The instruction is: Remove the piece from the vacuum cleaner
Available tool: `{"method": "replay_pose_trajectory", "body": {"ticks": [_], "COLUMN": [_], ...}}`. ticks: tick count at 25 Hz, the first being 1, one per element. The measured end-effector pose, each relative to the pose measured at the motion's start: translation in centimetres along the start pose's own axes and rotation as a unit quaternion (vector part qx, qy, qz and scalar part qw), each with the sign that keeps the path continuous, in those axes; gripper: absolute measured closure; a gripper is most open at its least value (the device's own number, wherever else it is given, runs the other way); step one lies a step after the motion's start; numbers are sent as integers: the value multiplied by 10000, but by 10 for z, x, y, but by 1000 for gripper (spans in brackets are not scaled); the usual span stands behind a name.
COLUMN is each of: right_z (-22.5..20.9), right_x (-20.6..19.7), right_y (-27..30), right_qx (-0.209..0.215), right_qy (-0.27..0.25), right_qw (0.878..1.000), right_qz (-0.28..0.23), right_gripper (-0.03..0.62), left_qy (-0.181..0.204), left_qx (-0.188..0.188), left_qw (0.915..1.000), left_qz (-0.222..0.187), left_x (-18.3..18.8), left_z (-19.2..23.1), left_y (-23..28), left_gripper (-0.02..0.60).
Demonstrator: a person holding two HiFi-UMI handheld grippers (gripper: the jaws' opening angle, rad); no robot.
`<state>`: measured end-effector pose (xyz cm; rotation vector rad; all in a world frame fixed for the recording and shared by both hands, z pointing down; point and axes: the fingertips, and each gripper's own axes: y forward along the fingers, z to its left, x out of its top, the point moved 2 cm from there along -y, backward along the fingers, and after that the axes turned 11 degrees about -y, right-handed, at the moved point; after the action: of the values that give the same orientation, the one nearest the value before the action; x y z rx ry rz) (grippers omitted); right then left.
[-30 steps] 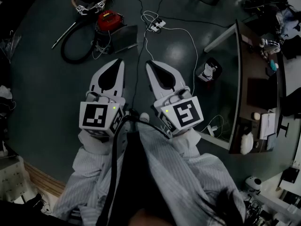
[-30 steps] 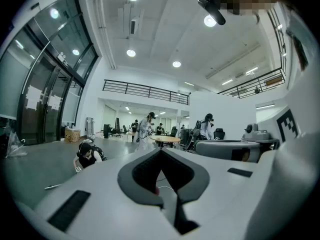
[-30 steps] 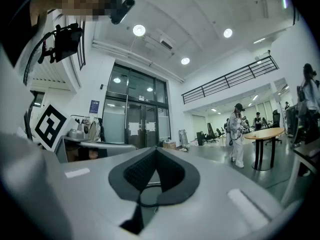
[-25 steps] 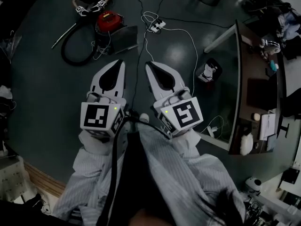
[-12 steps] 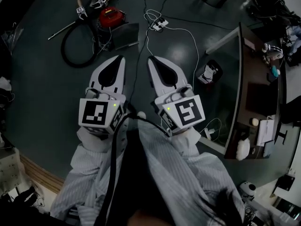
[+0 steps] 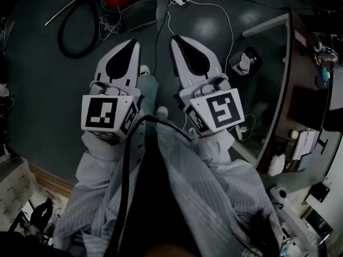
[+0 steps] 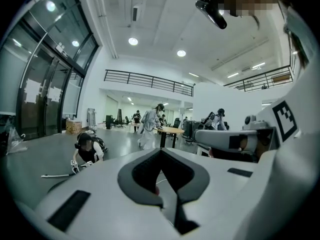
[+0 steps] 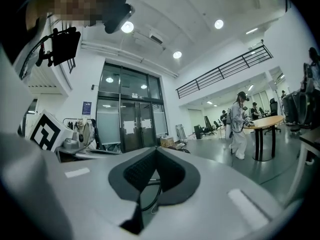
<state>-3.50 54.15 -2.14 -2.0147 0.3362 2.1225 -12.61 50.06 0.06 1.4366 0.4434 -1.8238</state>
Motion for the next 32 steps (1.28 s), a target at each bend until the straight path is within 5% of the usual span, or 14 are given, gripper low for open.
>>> {"method": "replay_pose_trajectory", "body": {"ticks": [14, 21, 27, 32], "right_z": [-121, -185, -227, -242], "right_x": [-54, -132, -217, -307], "right_y": [232, 340, 430, 491], "right_qx": [218, 1016, 1950, 2393], "right_qy": [-40, -1, -144, -156], "right_qw": [9976, 9855, 9603, 9407], "right_qz": [659, 1362, 1989, 2400], "right_gripper": [592, 592, 592, 592], "left_qy": [-270, -588, -953, -925], "left_qx": [224, 999, 1934, 2178], "left_qw": [9980, 9885, 9679, 9583], "left_qz": [517, 969, 1289, 1603], "left_x": [25, -20, -72, -134], "left_z": [154, 230, 299, 356], "left_y": [204, 298, 373, 419], "left_gripper": [578, 577, 577, 577]}}
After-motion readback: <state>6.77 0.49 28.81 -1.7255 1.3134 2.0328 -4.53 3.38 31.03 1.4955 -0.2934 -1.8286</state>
